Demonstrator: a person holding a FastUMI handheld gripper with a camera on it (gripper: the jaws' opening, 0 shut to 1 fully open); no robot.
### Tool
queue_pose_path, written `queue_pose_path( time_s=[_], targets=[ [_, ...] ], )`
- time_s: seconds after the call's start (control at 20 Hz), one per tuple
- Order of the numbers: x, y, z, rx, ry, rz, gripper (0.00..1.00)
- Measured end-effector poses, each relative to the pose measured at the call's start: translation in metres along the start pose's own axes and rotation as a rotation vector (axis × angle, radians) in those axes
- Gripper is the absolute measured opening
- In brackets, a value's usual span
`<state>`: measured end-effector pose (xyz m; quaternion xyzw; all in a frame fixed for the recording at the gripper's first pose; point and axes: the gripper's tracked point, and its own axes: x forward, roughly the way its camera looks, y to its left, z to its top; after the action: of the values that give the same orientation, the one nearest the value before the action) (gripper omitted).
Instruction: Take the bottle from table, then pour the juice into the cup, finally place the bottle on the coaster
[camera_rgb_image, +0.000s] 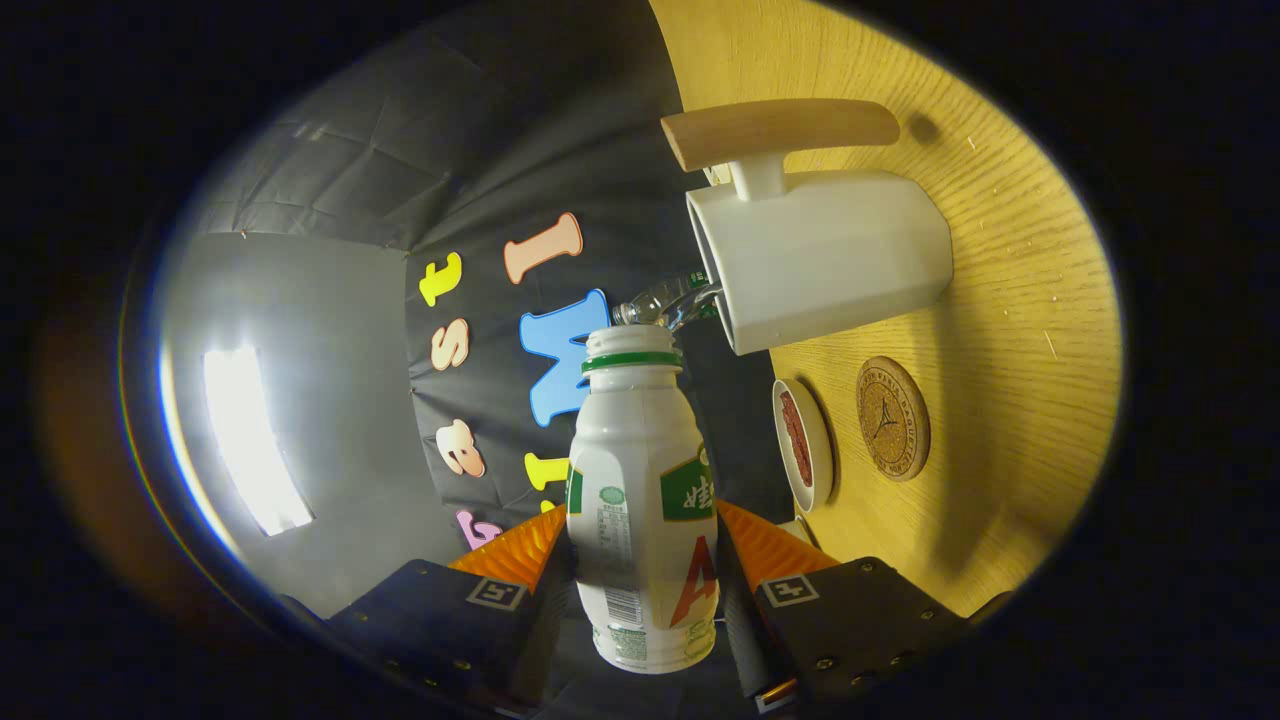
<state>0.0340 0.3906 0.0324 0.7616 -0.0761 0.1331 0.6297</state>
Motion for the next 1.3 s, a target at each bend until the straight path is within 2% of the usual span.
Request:
queue_pose_path(
  time_s=[1.3],
  targets=[
    [-0.0021,0.0075,0.008,0.07,-0.047,0.034,0.7]
  ],
)
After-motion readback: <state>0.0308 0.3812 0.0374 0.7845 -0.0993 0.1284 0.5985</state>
